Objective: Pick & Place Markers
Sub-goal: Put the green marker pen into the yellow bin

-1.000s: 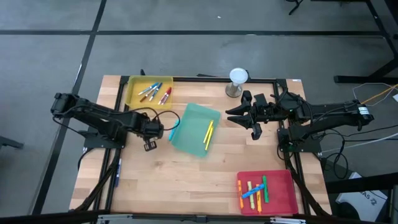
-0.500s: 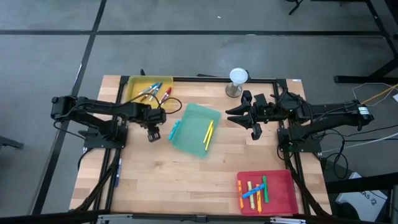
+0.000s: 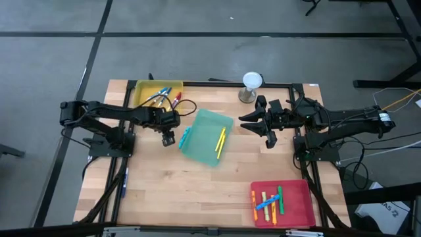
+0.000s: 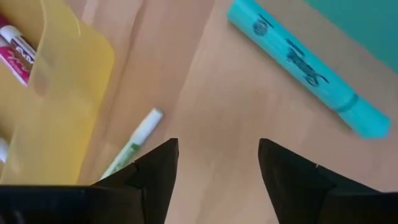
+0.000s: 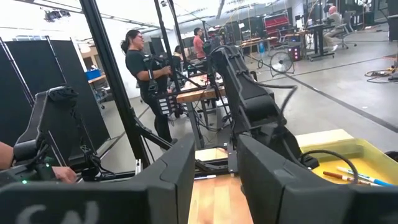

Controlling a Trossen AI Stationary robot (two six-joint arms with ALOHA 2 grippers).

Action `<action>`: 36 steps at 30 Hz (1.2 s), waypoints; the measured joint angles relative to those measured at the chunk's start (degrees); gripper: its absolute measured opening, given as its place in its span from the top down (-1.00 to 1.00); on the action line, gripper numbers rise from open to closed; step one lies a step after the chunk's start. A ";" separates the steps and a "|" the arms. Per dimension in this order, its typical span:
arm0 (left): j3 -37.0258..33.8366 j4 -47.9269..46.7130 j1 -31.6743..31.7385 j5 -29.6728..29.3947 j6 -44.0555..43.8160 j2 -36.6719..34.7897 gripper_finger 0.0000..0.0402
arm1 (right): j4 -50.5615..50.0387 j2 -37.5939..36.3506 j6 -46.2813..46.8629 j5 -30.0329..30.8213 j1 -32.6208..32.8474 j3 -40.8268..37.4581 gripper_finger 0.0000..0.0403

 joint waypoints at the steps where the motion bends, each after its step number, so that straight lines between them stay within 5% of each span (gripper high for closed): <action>1: 0.00 0.70 0.60 0.03 0.03 0.79 -0.08 | -0.02 0.00 0.00 0.00 0.01 0.00 0.42; 16: 0.50 1.70 6.63 0.25 8.94 5.10 -0.08 | -0.45 0.01 -0.48 0.00 0.01 0.00 0.42; 27: 0.50 1.66 13.03 8.13 15.36 5.10 -0.08 | -0.48 0.00 -1.42 0.00 0.00 0.00 0.42; 36: 0.50 1.97 16.44 8.81 18.50 5.10 -0.08 | -0.48 -0.01 -1.40 0.00 0.00 0.00 0.42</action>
